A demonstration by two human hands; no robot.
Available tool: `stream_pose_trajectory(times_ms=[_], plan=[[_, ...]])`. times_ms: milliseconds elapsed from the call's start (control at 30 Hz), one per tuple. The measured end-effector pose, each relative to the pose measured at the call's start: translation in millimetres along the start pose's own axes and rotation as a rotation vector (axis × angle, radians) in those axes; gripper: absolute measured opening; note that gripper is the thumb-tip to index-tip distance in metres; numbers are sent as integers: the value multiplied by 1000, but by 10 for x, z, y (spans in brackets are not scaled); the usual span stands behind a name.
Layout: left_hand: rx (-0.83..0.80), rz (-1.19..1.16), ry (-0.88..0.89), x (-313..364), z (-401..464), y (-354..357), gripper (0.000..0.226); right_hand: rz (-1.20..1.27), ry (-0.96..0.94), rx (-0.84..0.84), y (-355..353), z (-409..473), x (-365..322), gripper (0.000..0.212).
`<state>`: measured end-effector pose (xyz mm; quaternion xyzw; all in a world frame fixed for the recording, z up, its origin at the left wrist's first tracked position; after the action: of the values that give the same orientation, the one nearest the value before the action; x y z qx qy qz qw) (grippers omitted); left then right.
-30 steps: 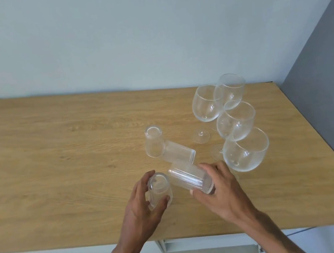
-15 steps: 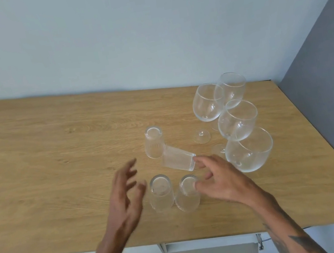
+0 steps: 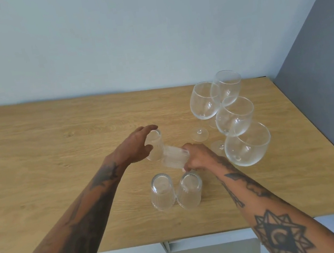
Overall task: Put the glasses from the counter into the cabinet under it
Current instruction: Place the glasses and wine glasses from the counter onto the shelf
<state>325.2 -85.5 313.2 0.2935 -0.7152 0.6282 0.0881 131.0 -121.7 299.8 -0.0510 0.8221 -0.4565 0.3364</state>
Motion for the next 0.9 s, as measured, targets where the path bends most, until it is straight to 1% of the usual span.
stream_pose_trajectory(times_ms=[100, 233, 367, 467, 533, 633, 700, 767, 800, 867, 900], plan=[[-42, -35, 11, -8, -109, 39, 67, -15, -8, 63, -114, -80, -28, 72], [-99, -82, -28, -26, -225, 18, 61, -139, -52, 85, -298, -176, -210, 70], [-139, -106, -67, -24, -335, 37, 59, -286, -60, 1, -292, -209, -357, 69], [-142, -112, -71, 11, -400, 77, 58, -345, -63, -57, -194, -216, -390, 65], [-138, -127, -78, 30, -429, 92, 58, -365, -76, -59, -160, -229, -421, 63], [-153, -136, -99, 48, -464, 102, 57, -355, -86, -84, -189, -304, -501, 68], [-121, -138, -95, 90, -474, 70, 52, -329, -126, -69, -300, -418, -597, 70], [-5, -174, -54, 206, -471, -40, 43, -266, -220, 34, -509, -613, -704, 66], [66, -210, -23, 304, -468, -117, 38, -235, -287, 126, -640, -751, -742, 61], [175, -272, 63, 592, -458, -273, 29, -157, -423, 378, -924, -1105, -732, 47], [202, -285, 116, 773, -445, -329, 26, -102, -458, 515, -1056, -1307, -665, 41]])
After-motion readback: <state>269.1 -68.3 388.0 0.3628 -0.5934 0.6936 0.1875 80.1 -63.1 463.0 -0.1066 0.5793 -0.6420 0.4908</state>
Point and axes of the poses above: each hand's wrist, its own z-axis towards the middle knuckle, its own y-axis out of the palm, x = y × z, the point moved 4 cm from there along z, towards the middle knuckle, and after that the axes turned 12 degrees about -y, right-handed, at the moved point
